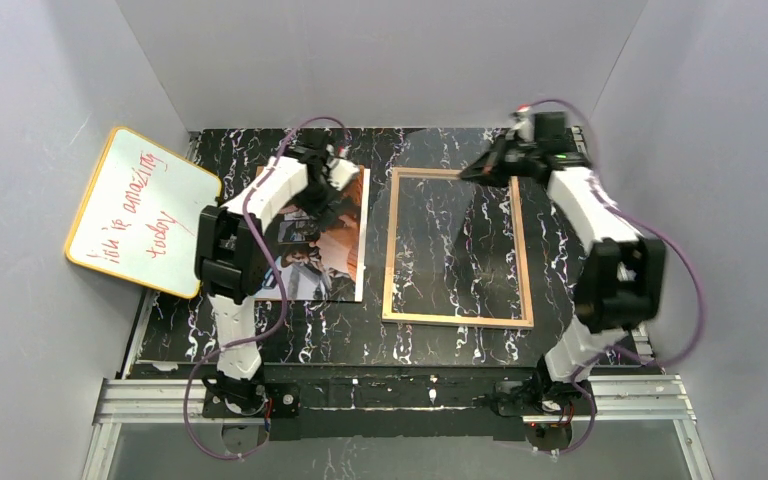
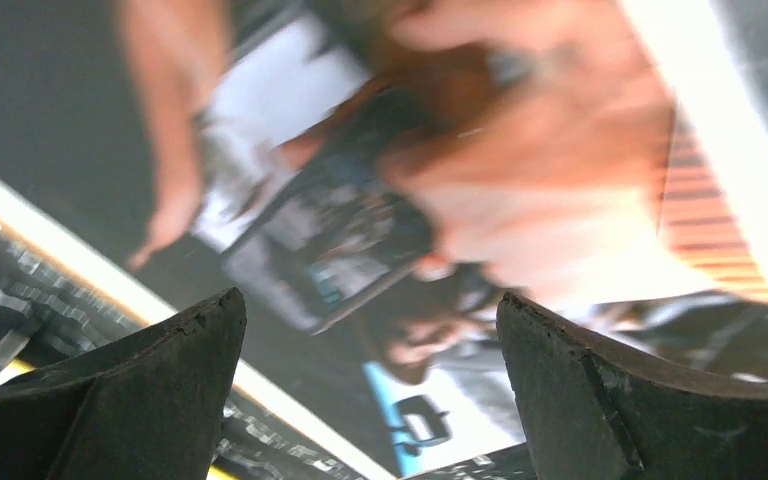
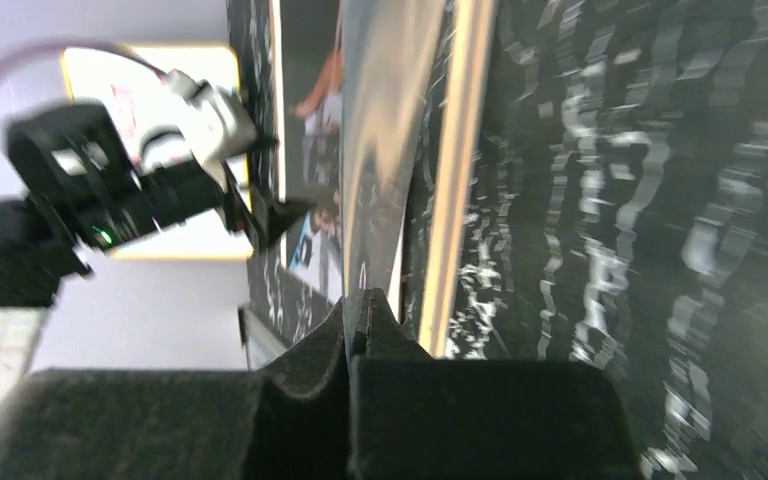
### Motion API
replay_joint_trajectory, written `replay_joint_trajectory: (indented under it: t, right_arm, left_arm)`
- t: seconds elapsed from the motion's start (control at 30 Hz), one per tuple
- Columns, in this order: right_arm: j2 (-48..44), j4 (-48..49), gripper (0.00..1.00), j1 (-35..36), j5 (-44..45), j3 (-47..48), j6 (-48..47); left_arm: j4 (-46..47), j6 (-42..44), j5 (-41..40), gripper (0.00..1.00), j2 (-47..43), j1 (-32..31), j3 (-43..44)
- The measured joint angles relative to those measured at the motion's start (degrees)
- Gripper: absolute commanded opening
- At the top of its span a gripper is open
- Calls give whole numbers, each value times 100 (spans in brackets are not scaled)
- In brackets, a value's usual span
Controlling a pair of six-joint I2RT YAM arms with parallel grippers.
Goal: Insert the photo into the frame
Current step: Move the photo frame to the center of the board.
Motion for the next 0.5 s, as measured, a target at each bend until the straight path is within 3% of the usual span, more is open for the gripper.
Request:
replay_joint_trajectory:
  t: [0.1,0.23,0.5]
  right_arm:
    - [-1060,-529,1,-955,138,-289,-199]
    - [-2004,-942,1,-1714,404,-269,-407]
    - [-2293,-1665,1,-1825,844,197,-721]
  left_arm:
    - [-22,-243,210,95,9,-566,15]
    - [-50,-566,584,93,157,-944,260]
    - [55,-1303,1139,83,734,-1309,758]
